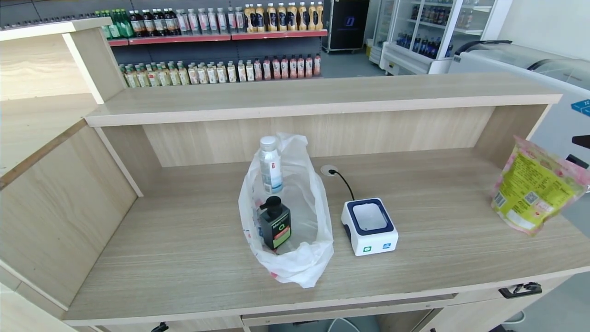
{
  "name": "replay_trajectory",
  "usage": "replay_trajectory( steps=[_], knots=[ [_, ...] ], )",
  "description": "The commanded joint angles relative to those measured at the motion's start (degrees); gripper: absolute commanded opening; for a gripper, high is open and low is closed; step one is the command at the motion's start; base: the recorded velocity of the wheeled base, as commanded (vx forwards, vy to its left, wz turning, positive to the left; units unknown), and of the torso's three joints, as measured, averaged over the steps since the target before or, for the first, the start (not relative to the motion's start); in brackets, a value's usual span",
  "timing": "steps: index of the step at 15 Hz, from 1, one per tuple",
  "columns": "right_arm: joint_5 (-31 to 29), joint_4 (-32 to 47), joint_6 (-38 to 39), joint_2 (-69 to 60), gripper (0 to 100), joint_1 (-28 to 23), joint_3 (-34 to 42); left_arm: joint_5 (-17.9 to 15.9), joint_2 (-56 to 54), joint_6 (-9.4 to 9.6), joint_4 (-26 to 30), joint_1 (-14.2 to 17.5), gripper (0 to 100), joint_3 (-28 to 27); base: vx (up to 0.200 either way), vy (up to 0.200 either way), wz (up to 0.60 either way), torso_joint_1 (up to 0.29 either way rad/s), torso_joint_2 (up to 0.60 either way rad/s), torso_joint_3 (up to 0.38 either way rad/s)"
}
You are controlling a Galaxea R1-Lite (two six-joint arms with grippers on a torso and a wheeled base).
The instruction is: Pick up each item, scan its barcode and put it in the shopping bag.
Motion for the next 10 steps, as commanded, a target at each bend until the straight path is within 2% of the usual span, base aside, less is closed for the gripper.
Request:
replay_trajectory(
  steps=[1, 7, 10],
  knots=[
    [-0.29, 0.02, 0.1, 1.65, 100, -1.17, -0.59, -0.02, 0.06, -0.01, 0.0, 0.0, 100, 0.0, 0.0, 0.0, 0.0, 0.0, 0.0, 0.0],
    [-0.38, 2.57, 3.18, 7.72, 100, -1.35, -4.28, -0.02, 0.06, -0.01, 0.0, 0.0, 100, 0.0, 0.0, 0.0, 0.0, 0.0, 0.0, 0.0],
    [3.4, 3.19, 3.18, 11.06, 100, -1.17, -5.68, -0.02, 0.06, -0.01, 0.0, 0.0, 100, 0.0, 0.0, 0.0, 0.0, 0.0, 0.0, 0.0]
  ],
)
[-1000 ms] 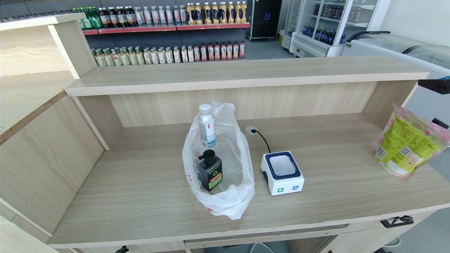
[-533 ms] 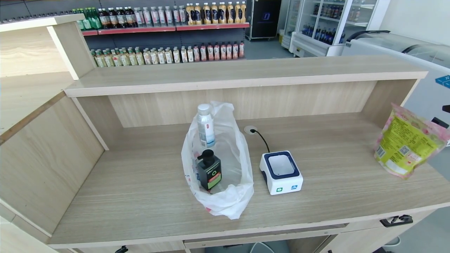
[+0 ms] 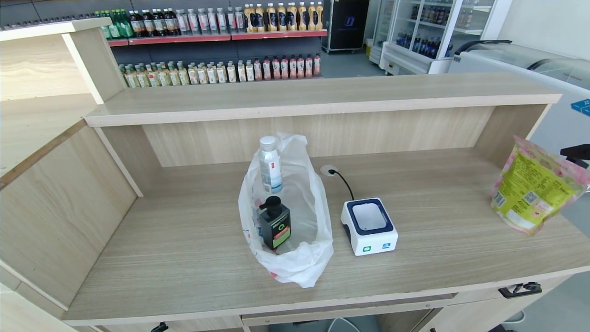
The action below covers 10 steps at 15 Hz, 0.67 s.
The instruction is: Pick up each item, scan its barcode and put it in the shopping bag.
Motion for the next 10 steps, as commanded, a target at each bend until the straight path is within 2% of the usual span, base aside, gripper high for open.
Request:
replay_trajectory(
  steps=[1, 5, 10],
  knots=[
    [1.02, 0.02, -0.02, 3.15, 100, 0.18, -0.93, 0.0, 0.06, -0.01, 0.0, 0.0, 100, 0.0, 0.0, 0.0, 0.0, 0.0, 0.0, 0.0],
    [6.12, 0.02, -0.02, 7.02, 100, 2.73, -2.77, 0.0, 0.06, -0.01, 0.0, 0.0, 100, 0.0, 0.0, 0.0, 0.0, 0.0, 0.0, 0.0],
    [6.56, -0.86, -0.37, 11.77, 100, 6.78, -4.62, 0.0, 0.06, -0.01, 0.0, 0.0, 100, 0.0, 0.0, 0.0, 0.0, 0.0, 0.0, 0.0]
  ],
)
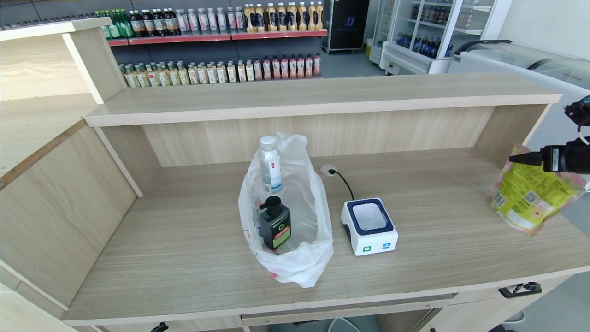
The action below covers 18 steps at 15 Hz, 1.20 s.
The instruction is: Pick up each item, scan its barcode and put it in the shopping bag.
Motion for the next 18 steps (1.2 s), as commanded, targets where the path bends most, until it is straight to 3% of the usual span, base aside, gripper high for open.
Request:
replay_trajectory(
  steps=[1, 10, 11, 18],
  knots=[
    [-0.01, -0.5, -0.07, 3.16, 100, 1.26, -0.29, 0.0, 0.06, 0.01, 0.0, 0.0, 100, 0.0, 0.0, 0.0, 0.0, 0.0, 0.0, 0.0],
    [-0.19, -6.39, -1.83, 8.96, 100, 1.52, 4.46, 0.0, 0.06, 0.01, 0.0, 0.0, 100, 0.0, 0.0, 0.0, 0.0, 0.0, 0.0, 0.0],
    [-0.1, -8.49, -2.1, 9.22, 0, 1.43, 6.13, 0.0, 0.06, 0.01, 0.0, 0.0, 100, 0.0, 0.0, 0.0, 0.0, 0.0, 0.0, 0.0],
    [-0.27, -13.15, -6.32, 7.99, 0, 1.87, 10.17, 0.0, 0.06, 0.01, 0.0, 0.0, 100, 0.0, 0.0, 0.0, 0.0, 0.0, 0.0, 0.0]
  ],
)
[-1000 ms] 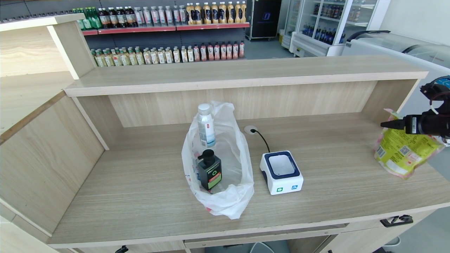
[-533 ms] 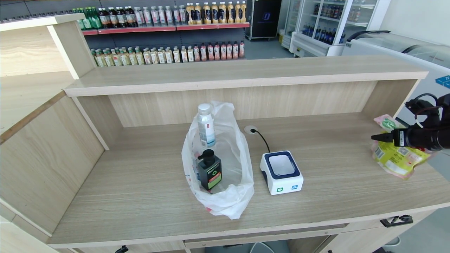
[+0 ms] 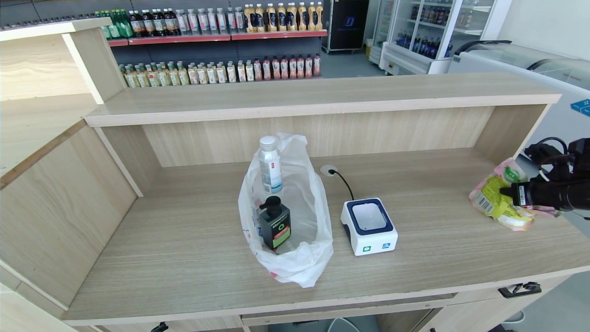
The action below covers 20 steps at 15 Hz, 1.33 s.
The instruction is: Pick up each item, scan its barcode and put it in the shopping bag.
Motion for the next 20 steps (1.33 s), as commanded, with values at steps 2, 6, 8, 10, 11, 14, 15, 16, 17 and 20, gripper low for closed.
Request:
replay_trajectory(
  steps=[2, 6, 8, 10, 11, 14, 15, 16, 17, 20],
  knots=[
    [0.67, -1.13, 0.57, -3.3, 0, -0.08, 0.48, 0.0, 0.06, -0.01, 0.0, 0.0, 100, 0.0, 0.0, 0.0, 0.0, 0.0, 0.0, 0.0],
    [24.05, -1.22, 6.37, -17.28, 0, 0.36, 6.45, 0.0, 0.06, -0.01, 0.0, 0.0, 100, 0.0, 0.0, 0.0, 0.0, 0.0, 0.0, 0.0],
    [38.29, -1.22, 8.83, -23.96, 0, 0.27, 9.79, 0.0, 0.06, -0.01, 0.0, 0.0, 100, 0.0, 0.0, 0.0, 0.0, 0.0, 0.0, 0.0],
    [49.62, -1.05, 13.49, -29.32, 0, 1.24, 10.32, 0.0, 0.06, -0.01, 0.0, 0.0, 100, 0.0, 0.0, 0.0, 0.0, 0.0, 0.0, 0.0],
    [50.94, -0.87, 15.68, -30.9, 0, 2.03, 10.23, 0.0, 0.06, -0.01, 0.0, 0.0, 100, 0.0, 0.0, 0.0, 0.0, 0.0, 0.0, 0.0],
    [51.38, -1.22, 28.34, -36.53, 0, 4.14, 9.97, 0.0, 0.06, -0.01, 0.0, 0.0, 100, 0.0, 0.0, 0.0, 0.0, 0.0, 0.0, 0.0],
    [51.82, -1.13, 30.62, -38.55, 0, 5.19, 10.06, 0.0, 0.06, -0.01, 0.0, 0.0, 100, 0.0, 0.0, 0.0, 0.0, 0.0, 0.0, 0.0],
    [52.79, -1.13, 32.38, -40.39, 0, 6.51, 10.15, 0.0, 0.06, -0.01, 0.0, 0.0, 100, 0.0, 0.0, 0.0, 0.0, 0.0, 0.0, 0.0],
    [53.32, -1.05, 33.0, -41.27, 0, 7.3, 10.15, 0.0, 0.06, -0.01, 0.0, 0.0, 100, 0.0, 0.0, 0.0, 0.0, 0.0, 0.0, 0.0],
    [53.84, -0.96, 38.36, -48.21, 0, 13.45, 10.32, 0.0, 0.06, -0.01, 0.0, 0.0, 100, 0.0, 0.0, 0.0, 0.0, 0.0, 0.0, 0.0]
  ],
)
